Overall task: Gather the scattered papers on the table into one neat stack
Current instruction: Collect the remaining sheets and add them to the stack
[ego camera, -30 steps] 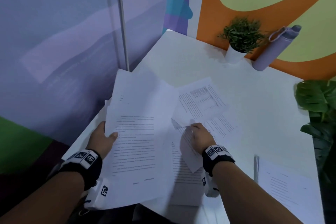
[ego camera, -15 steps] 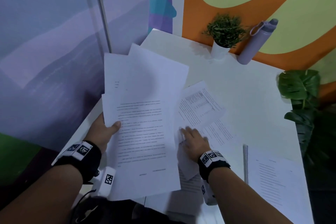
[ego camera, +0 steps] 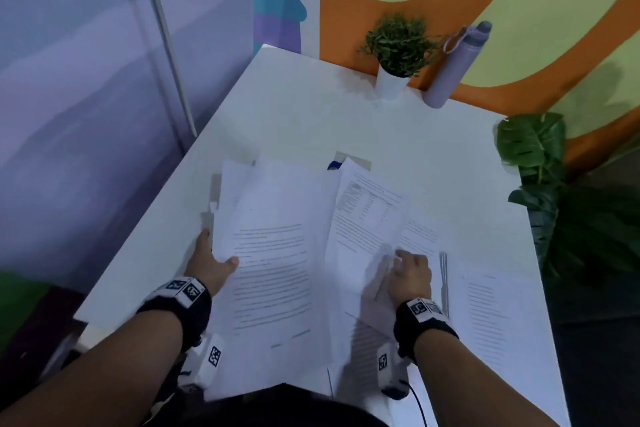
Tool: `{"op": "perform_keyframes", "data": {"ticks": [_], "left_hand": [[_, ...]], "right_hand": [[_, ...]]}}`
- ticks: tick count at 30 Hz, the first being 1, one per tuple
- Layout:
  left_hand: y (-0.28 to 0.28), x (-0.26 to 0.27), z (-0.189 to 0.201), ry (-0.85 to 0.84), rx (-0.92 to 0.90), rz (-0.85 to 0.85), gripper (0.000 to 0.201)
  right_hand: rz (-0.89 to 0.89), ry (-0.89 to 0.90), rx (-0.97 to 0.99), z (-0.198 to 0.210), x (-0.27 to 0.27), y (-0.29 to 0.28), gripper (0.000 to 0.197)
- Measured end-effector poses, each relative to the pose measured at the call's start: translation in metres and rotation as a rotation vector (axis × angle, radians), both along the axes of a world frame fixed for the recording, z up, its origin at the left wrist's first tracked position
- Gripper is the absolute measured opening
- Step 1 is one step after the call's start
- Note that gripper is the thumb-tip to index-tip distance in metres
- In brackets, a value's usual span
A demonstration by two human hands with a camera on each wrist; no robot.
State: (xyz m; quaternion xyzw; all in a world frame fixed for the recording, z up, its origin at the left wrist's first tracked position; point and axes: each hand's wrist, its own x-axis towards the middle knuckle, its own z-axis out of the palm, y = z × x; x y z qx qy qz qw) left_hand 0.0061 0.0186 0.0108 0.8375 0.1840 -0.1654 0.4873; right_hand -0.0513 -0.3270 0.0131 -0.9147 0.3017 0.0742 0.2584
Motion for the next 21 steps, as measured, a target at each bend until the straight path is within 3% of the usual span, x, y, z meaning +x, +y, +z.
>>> {"op": "perform_keyframes", "data": {"ticks": [2, 6, 9, 13, 16, 19, 21], "left_hand": [[-0.013, 0.001, 0.005, 0.021, 0.059, -0.042, 0.054], [-0.027, 0.008, 0.026, -0.037, 0.046, -0.134, 0.045], [-0.03, 0.01, 0.047, -0.157, 0.13, -0.17, 0.035], [-0.029, 0.014, 0.083, -0.474, 0.407, -0.167, 0.01], [-0.029, 0.022, 0.109, -0.603, 0.306, -0.005, 0.009], [-0.026, 0.031, 0.117, -0.538, 0.07, 0.151, 0.022], [-0.025, 0.033, 0.106, -0.461, 0.006, 0.159, 0.03]], "right_hand": [[-0.171, 0.105, -0.021, 0.002, -0.005, -0.011, 0.044], [-0.083, 0.323, -0.064, 0.001, -0.006, -0.013, 0.052], [0.142, 0.373, -0.015, -0.002, -0.008, -0.006, 0.067], [0.386, 0.385, -0.035, 0.002, -0.009, 0.007, 0.074], [0.488, 0.384, -0.058, 0.002, -0.007, 0.018, 0.073], [0.535, 0.311, 0.005, -0.002, -0.005, 0.022, 0.07], [0.466, 0.176, 0.058, -0.002, -0.003, 0.024, 0.062]]}}
